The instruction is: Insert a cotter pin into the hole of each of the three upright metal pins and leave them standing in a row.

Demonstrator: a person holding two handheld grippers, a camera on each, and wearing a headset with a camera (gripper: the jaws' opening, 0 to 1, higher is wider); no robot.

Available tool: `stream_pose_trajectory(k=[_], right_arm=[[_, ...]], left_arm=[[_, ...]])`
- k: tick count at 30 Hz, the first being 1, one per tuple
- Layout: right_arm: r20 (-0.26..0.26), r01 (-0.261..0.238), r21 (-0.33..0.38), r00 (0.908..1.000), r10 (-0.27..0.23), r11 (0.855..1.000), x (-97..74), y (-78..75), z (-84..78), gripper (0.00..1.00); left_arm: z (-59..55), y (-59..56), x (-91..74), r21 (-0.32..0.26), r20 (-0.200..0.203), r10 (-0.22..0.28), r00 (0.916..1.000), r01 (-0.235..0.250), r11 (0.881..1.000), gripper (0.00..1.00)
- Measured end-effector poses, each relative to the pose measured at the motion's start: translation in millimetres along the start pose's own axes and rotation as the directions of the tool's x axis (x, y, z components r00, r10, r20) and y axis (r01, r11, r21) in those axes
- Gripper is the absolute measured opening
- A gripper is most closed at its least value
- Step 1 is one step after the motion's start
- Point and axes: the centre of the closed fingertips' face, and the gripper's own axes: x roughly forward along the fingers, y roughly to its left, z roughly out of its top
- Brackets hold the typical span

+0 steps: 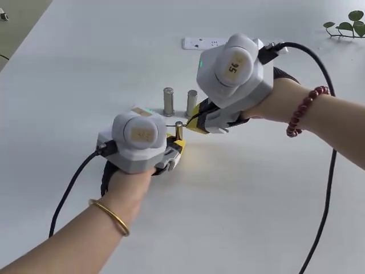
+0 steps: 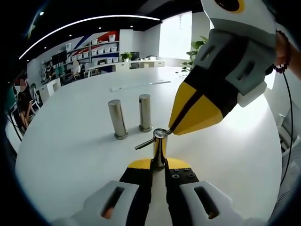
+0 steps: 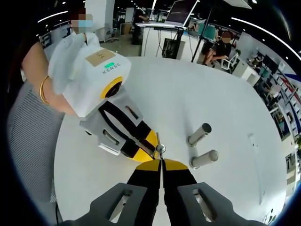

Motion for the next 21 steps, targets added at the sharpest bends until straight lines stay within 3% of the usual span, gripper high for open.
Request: stream_pose_trajectory(k=[16, 21], right_arm=[[0.019, 0.010, 0.040, 0.9998, -0.011, 0.999, -11.8, 0.3, -5.3, 0.00], [0.037, 0.047, 0.112, 0.9980, -0.052, 0.993, -17.8, -11.1, -9.3, 0.04]], left_arm=[[-3.0, 0.8, -6.7, -0.004, -0.022, 0.002, 0.9998, -0.002, 1.000, 0.18], [1.7, -0.8, -13.7, -0.006, -0.007, 0.004, 1.0000, -0.004, 1.000, 0.27]])
